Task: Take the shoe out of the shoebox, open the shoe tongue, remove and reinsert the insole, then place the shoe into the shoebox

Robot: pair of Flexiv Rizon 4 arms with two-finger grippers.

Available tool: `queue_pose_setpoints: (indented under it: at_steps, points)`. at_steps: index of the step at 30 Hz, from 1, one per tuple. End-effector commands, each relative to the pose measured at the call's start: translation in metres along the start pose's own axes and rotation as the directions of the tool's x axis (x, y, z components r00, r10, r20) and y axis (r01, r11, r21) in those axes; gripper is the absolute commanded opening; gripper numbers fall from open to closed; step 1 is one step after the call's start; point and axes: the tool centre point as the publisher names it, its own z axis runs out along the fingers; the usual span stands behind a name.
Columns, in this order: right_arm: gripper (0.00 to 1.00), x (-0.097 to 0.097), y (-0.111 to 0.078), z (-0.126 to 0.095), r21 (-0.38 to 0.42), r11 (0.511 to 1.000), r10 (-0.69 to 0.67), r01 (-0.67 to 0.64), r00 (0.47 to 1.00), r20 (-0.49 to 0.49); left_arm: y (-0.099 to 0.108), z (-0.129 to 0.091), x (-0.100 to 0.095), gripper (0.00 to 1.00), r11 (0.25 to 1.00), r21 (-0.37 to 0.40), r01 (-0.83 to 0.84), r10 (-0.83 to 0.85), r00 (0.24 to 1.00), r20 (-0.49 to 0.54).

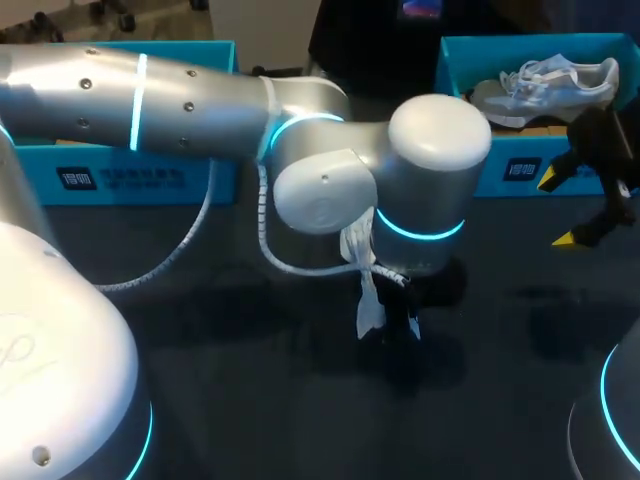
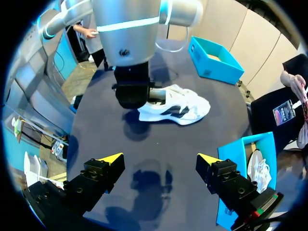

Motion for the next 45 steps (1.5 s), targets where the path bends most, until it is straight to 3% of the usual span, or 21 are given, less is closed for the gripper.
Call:
queue_pose_setpoints:
  at_steps: [1,7,15,23,34,45]
  points:
    - [1.00,0.000,0.000,0.001,0.002,1.000,0.000,0.000,1.000,0.001,0.020,-0.031,-0.006,0.00,1.000,0.026,0.011,-0.012,1.000,0.017]
    - [1.00,0.000,0.000,0.001,0.002,1.000,0.000,0.000,1.000,0.001,0.030,-0.058,-0.017,0.00,1.000,0.018,-0.009,0.008,1.000,0.022]
    - [1.00,0.000,0.000,0.001,0.002,1.000,0.000,0.000,1.000,0.001,0.048,-0.111,-0.032,0.00,0.999,0.025,-0.022,0.021,0.999,0.032]
    - [1.00,0.000,0.000,0.001,0.002,1.000,0.000,0.000,1.000,0.001,0.052,-0.159,-0.034,0.00,0.999,0.041,-0.028,0.027,1.000,0.006]
    - [1.00,0.000,0.000,0.001,0.002,1.000,0.000,0.000,1.000,0.001,0.048,-0.199,-0.028,0.00,0.995,0.075,-0.060,0.061,0.998,-0.010]
    - [1.00,0.000,0.000,0.001,0.002,1.000,0.000,0.000,1.000,0.001,0.050,-0.208,-0.039,0.00,0.983,0.090,-0.160,0.159,0.987,0.017]
